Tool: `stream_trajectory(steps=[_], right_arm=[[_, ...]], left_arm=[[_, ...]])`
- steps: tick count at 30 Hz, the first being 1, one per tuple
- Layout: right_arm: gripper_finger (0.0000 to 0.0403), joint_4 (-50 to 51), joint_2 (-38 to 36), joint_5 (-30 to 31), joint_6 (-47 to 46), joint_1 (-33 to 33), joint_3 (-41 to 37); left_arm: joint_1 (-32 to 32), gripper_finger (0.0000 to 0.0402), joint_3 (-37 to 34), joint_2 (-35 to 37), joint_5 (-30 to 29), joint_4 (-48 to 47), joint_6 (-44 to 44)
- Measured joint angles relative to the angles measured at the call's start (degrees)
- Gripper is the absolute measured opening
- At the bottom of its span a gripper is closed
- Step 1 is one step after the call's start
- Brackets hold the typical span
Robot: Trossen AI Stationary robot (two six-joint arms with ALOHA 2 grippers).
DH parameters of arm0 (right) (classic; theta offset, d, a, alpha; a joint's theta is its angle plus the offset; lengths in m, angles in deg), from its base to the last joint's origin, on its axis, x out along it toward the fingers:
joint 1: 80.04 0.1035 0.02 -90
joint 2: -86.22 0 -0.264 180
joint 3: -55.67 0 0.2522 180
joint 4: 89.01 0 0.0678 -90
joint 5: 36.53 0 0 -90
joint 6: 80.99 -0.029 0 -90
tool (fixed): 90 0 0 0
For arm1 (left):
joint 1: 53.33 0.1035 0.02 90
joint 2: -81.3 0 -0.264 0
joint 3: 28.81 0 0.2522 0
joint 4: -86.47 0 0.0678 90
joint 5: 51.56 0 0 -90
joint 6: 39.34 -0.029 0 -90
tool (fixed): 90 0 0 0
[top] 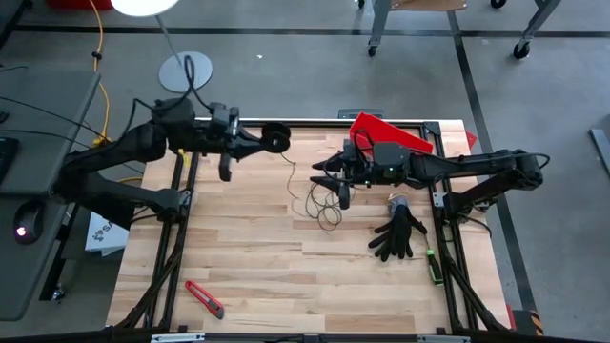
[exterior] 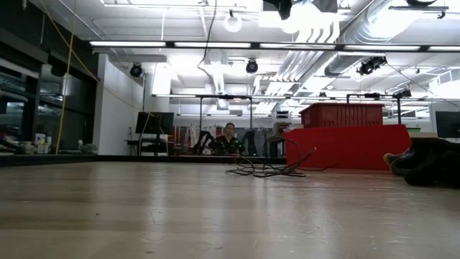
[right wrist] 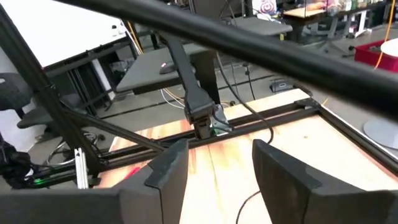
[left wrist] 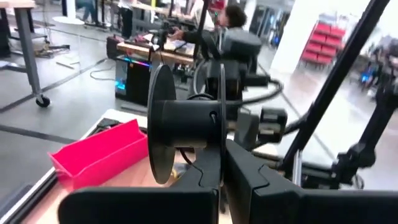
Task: Coil cords
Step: Coil the black wire on the spool
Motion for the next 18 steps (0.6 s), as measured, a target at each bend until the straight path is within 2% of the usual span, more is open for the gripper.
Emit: stream_trajectory(steps=[6,14,18], right_arm=[[0.0172,-8.4,4.7,0.8,0.1,0.0,0.0],[0.0172,-16.4,10.1,11.6,4.5,0.0,0.0],[0.0172,-16.7,10.1,12.7,4.7,0.0,0.0]], left_arm=[[-0.3,0.0001,0.0,0.3,0.1,7.7,4.5],[-0.3,0.0000,-0.1,-0.4,1.2,9.8,9.5],[-0.3,0.0000,-0.1,-0.5,1.2,9.7,10.6]])
